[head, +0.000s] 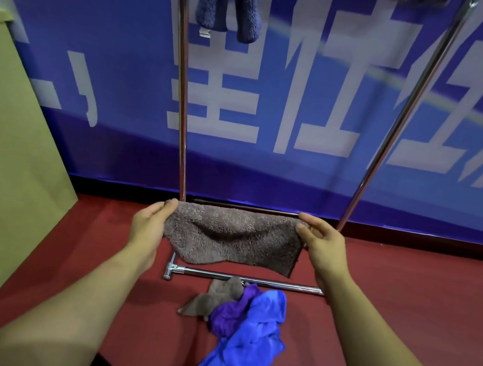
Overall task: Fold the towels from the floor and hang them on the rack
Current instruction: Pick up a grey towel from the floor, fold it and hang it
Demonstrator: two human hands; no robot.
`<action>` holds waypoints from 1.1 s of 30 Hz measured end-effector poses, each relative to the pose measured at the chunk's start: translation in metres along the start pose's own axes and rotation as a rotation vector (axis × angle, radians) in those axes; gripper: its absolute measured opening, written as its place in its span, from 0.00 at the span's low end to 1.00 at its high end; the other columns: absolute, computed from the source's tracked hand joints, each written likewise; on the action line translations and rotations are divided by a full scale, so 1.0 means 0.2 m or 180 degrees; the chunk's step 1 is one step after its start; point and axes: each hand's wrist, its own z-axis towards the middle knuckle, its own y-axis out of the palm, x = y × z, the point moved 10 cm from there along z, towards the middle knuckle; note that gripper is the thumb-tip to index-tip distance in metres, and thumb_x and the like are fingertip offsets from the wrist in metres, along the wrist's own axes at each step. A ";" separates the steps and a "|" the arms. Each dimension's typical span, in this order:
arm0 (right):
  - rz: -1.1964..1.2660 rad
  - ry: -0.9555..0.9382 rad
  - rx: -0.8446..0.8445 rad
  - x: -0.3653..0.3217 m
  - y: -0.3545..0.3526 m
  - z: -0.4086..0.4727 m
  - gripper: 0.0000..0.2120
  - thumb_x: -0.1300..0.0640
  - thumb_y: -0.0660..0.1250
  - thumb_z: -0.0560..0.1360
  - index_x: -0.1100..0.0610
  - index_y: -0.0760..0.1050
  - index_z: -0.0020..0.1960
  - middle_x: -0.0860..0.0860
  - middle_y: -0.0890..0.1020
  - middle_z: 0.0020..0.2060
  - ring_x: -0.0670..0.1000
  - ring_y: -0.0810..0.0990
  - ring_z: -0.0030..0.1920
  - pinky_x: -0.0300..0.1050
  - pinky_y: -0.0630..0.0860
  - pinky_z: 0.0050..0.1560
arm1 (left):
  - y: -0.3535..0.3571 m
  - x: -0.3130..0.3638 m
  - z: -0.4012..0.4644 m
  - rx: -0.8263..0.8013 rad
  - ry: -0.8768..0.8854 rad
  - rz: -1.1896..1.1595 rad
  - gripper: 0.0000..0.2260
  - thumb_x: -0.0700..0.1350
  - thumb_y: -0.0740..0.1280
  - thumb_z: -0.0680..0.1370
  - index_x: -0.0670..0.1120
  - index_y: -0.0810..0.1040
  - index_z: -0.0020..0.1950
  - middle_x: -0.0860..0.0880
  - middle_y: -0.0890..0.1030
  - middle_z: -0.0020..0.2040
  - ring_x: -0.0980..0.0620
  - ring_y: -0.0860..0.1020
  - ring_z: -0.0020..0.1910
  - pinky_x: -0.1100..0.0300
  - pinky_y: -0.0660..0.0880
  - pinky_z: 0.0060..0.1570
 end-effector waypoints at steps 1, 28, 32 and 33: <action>-0.0009 -0.0029 0.0038 0.00 -0.02 0.00 0.11 0.69 0.70 0.76 0.64 0.80 0.59 0.55 0.85 0.44 0.39 0.83 0.38 0.32 0.78 0.45 | 0.00 0.01 0.00 -0.0006 0.0078 0.0084 0.06 0.44 0.71 0.79 0.44 0.86 0.47 0.43 0.86 0.49 0.47 0.82 0.51 0.46 0.74 0.64; 0.0499 -0.0596 0.0856 -0.13 -0.18 -0.06 0.09 0.61 0.75 0.74 0.66 0.84 0.51 0.53 0.86 0.40 0.38 0.81 0.37 0.29 0.76 0.43 | 0.02 0.20 -0.10 0.0258 0.0896 0.0315 0.10 0.50 0.74 0.77 0.42 0.85 0.45 0.47 0.81 0.40 0.52 0.76 0.42 0.54 0.72 0.47; 0.0318 -0.0418 0.0303 -0.08 -0.08 -0.04 0.14 0.67 0.74 0.73 0.61 0.81 0.59 0.57 0.85 0.49 0.45 0.81 0.47 0.33 0.78 0.51 | 0.02 0.19 -0.10 0.0230 0.0835 0.0435 0.08 0.50 0.72 0.78 0.46 0.84 0.45 0.46 0.82 0.40 0.51 0.77 0.42 0.54 0.74 0.45; 0.0257 -0.0392 0.0209 -0.06 -0.06 -0.03 0.16 0.68 0.74 0.73 0.58 0.80 0.60 0.57 0.84 0.51 0.47 0.81 0.49 0.37 0.79 0.54 | 0.02 0.18 -0.10 0.0204 0.0829 0.0480 0.08 0.51 0.71 0.79 0.48 0.84 0.45 0.45 0.84 0.41 0.50 0.79 0.42 0.53 0.74 0.46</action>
